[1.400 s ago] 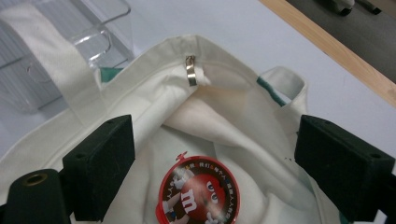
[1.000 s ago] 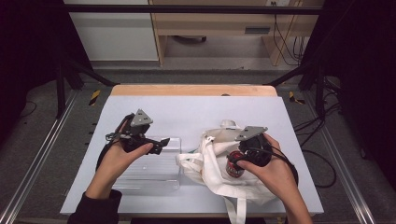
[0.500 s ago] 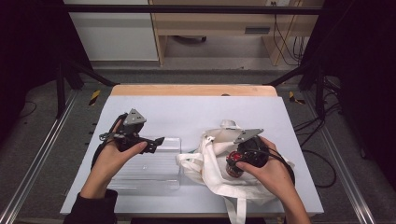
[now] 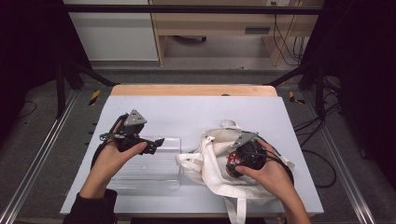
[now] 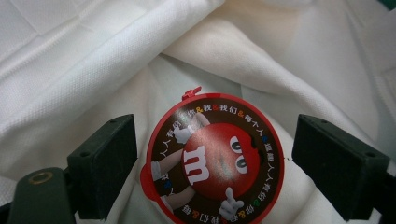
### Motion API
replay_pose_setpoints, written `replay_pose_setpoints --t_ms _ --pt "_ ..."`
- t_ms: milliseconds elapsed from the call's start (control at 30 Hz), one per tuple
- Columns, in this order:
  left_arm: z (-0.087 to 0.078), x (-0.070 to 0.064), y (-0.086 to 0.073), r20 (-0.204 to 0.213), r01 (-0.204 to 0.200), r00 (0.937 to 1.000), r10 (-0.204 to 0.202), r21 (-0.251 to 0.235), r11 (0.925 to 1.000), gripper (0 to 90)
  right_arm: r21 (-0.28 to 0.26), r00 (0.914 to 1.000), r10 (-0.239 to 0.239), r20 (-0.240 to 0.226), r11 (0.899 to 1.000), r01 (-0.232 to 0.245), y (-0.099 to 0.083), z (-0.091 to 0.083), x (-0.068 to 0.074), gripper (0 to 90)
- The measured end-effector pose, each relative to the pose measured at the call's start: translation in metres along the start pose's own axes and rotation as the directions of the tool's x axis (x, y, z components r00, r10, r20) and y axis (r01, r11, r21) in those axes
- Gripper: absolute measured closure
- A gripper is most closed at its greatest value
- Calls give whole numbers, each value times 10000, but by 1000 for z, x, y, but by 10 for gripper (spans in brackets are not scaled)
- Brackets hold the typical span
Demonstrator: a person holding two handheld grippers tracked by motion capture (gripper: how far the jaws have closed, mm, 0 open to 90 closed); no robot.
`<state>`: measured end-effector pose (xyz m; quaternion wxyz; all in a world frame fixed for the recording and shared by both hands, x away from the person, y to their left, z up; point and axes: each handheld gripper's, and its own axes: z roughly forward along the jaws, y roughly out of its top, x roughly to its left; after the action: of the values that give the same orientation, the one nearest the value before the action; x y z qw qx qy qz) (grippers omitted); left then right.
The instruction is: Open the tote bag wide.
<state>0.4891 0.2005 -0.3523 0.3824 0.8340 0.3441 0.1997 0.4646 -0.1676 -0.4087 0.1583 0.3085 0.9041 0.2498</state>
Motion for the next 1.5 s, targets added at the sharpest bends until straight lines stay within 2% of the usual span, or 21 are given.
replay_pose_setpoints --t_ms 300,333,400,700,933,1067,1200,1333,1500 --pt "0 1 -1 -24 -6 10000 6 68 10000 46 256 9999 55 -101 9997 -52 -6 7 -4 165" --pt "0 1 -1 -26 -8 10000 8 72 10000 46 272 9997 199 -103 9994 -197 -6 8 -3 168" --pt "0 1 -1 -24 -26 10000 26 76 10000 45 336 9998 103 -187 9994 -97 -7 9 -4 174" --pt "1 2 -2 -32 -58 10000 58 151 9999 44 468 9987 275 -438 9986 -255 -10 13 -6 194" --pt "2 7 -6 -117 75 9999 -72 270 9996 44 515 9977 238 -630 9985 -206 -11 15 -6 239" --pt "2 11 -8 -193 272 9995 -268 210 9994 46 641 9974 404 -598 9973 -366 -10 15 -5 242" --pt "1 12 -9 -191 237 9995 -232 221 9995 46 757 9977 381 -554 9966 -339 -9 13 -5 244" --pt "0 14 -9 -204 313 9993 -308 243 9992 45 644 9984 383 -420 9973 -355 -8 9 -5 244" --pt "-2 17 -11 -347 393 9987 -384 275 9988 46 251 9997 200 -163 9995 -196 -2 -3 -3 244"
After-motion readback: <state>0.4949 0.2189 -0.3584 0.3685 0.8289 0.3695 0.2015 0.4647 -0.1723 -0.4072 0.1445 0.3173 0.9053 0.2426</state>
